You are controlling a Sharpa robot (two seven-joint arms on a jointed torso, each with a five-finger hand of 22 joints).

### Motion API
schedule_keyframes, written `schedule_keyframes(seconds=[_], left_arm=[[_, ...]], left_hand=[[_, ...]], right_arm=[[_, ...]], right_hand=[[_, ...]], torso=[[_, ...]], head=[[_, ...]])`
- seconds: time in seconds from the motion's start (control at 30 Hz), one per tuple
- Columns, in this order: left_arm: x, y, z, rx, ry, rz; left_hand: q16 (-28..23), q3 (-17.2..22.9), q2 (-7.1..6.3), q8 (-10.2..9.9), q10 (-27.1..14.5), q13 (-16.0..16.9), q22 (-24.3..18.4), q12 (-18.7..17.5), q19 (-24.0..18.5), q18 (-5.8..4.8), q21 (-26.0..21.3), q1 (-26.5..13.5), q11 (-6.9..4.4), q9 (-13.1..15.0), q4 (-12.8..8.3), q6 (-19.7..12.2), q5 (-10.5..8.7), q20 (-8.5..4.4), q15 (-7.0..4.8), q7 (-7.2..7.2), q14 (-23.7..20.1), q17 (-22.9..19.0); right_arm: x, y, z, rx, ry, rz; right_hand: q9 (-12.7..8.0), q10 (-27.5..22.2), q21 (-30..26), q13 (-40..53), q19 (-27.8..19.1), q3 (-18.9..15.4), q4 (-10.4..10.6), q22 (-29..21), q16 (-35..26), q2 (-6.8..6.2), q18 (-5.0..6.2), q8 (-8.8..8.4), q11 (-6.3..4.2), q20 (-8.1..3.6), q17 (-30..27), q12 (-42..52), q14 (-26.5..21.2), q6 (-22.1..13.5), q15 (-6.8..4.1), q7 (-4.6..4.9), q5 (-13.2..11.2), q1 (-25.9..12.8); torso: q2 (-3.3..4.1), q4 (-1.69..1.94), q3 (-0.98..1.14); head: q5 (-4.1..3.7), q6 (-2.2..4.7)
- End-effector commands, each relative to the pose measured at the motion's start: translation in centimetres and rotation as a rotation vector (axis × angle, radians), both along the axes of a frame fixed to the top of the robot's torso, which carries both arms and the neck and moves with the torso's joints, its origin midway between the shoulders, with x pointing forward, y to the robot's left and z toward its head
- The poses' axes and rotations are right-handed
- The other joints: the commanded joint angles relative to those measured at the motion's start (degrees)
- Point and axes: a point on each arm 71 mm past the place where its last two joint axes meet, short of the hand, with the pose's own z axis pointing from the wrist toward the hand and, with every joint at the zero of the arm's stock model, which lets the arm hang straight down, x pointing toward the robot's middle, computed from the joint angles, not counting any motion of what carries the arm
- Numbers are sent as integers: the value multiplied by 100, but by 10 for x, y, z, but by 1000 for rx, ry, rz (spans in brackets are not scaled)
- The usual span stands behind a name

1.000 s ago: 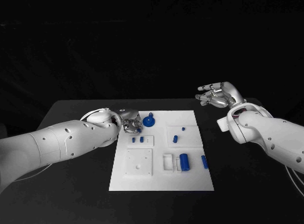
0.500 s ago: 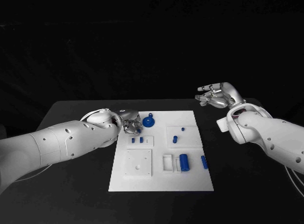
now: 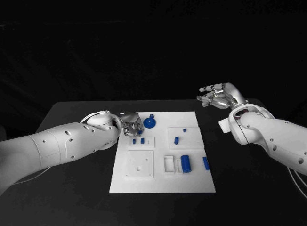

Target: Assemble the parts on the task board

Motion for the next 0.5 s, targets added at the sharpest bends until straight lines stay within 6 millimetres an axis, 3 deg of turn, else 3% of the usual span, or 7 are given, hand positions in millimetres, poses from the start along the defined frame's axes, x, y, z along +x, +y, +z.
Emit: schedule_keyframes(seconds=[0.03, 0.17, 0.33, 0.43, 0.5], left_arm=[[-1, 0, 0, -8, -6, 3], [0, 1, 1, -13, -19, 10], [2, 4, 1, -13, -26, 21], [3, 8, 2, -12, -32, 29], [4, 11, 2, -14, -40, 36]], left_hand=[[20, -31, -68, -1, -59, -9, 103, -21, 14, 92, -51, 10, 3, -8, 40, -127, -29, 50, 28, -21, -14, -11], [30, -142, -81, -15, -124, -8, 110, -20, 52, 115, -129, 90, 26, -22, 89, -527, -27, 72, 46, -53, -25, -43], [25, -232, -89, -21, -224, -8, 112, -20, 69, 129, -178, 156, 55, -27, 112, -659, -23, 88, 63, -38, -33, -67], [14, -316, -88, -22, -311, -8, 112, -21, 69, 141, -219, 210, 80, -28, 123, -711, -23, 106, 81, -45, -53, -86], [-12, -366, -79, -25, -354, -6, 117, -18, 63, 151, -243, 263, 96, -30, 117, -717, -10, 116, 92, -20, -75, -106]], right_arm=[[0, 1, 0, -4, -1, 15], [0, 2, 0, -4, 0, 16], [0, 3, -2, -11, 21, 36], [0, 6, -4, -33, 55, 73], [0, 9, -7, -67, 78, 113]], right_hand=[[1, -32, 29, -9, -18, 23, 1, -5, -21, -11, -11, 6, 12, 1, -2, -25, -29, -6, 16, 18, 33, -58], [0, -82, 9, -11, -58, 30, 1, -19, -35, -16, -13, 4, 32, 18, -20, -44, -74, -29, 36, 26, 34, -58], [5, -309, -56, -21, -179, 120, -30, -49, -50, -16, -3, 10, 105, 70, -74, -101, -215, 83, 94, 43, 7, -49], [6, -601, -44, -28, -183, 239, -131, -38, -20, -5, 45, 15, 183, 91, -92, -115, -234, 182, 114, 57, -198, -6], [8, -727, 142, -33, 113, 272, -250, 47, 131, 27, 132, 20, 190, 5, -22, -117, 68, 269, 12, 51, -441, 133]], torso=[[0, 3, -5], [-1, 1, -7], [2, 1, -7], [-1, -3, -6], [-3, 0, -7]], head=[[-2, 10], [1, 20], [11, 30], [19, 42], [21, 49]])
